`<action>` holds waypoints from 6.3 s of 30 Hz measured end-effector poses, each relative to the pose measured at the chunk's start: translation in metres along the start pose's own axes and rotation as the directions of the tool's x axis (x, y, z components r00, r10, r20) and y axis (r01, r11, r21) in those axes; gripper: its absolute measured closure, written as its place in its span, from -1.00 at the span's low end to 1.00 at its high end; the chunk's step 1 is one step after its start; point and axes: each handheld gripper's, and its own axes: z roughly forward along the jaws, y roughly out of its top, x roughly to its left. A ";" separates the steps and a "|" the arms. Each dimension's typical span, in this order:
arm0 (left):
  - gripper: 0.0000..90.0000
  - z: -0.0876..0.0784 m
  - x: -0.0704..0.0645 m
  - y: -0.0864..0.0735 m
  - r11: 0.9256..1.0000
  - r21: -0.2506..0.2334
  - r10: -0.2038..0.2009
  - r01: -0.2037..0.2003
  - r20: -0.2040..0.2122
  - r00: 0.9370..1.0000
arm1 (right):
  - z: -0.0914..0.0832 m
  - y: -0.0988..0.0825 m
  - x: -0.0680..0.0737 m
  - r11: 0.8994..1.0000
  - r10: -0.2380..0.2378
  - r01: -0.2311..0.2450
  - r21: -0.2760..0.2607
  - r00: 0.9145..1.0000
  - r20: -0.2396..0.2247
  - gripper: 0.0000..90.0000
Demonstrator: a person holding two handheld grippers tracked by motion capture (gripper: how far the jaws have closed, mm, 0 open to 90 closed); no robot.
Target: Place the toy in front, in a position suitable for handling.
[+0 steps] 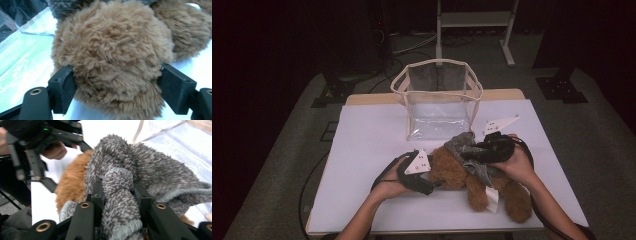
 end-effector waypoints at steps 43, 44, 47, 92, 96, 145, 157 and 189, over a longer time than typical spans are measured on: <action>-0.53 -0.005 -0.004 0.013 0.999 -0.053 -0.004 0.008 0.063 0.998 | -0.003 -0.006 0.008 1.000 0.007 -0.005 0.027 0.997 -0.072 0.49; -0.52 -0.003 -0.005 0.014 0.999 -0.053 0.002 0.002 0.080 0.997 | -0.002 -0.008 0.011 0.999 0.013 -0.009 0.034 0.995 -0.100 0.49; -0.50 0.002 -0.013 0.013 0.999 -0.033 0.043 -0.041 0.091 0.995 | -0.005 -0.006 0.018 0.999 -0.010 0.015 0.051 0.995 -0.098 0.49; -0.53 -0.006 -0.017 0.017 0.995 0.007 0.094 -0.096 0.126 0.987 | -0.056 -0.004 -0.030 0.989 0.091 -0.088 0.122 0.996 -0.020 0.50; -0.57 -0.002 -0.011 0.027 0.998 -0.022 0.069 -0.066 0.128 0.989 | -0.048 -0.016 -0.024 0.986 0.084 -0.080 0.145 0.996 -0.020 0.50; -0.52 0.004 -0.011 0.035 0.995 0.072 0.046 -0.067 0.259 0.965 | -0.037 -0.037 0.015 0.996 0.015 -0.009 0.086 0.998 -0.062 0.50; -0.72 -0.002 -0.005 0.042 0.997 0.053 0.043 -0.057 0.233 0.972 | -0.028 -0.037 0.014 0.997 0.034 -0.030 0.067 0.997 -0.071 0.50; -0.94 -0.011 -0.002 0.018 0.993 0.084 -0.108 0.084 0.330 0.938 | -0.036 -0.055 0.037 1.000 -0.006 0.008 0.024 0.998 -0.070 0.51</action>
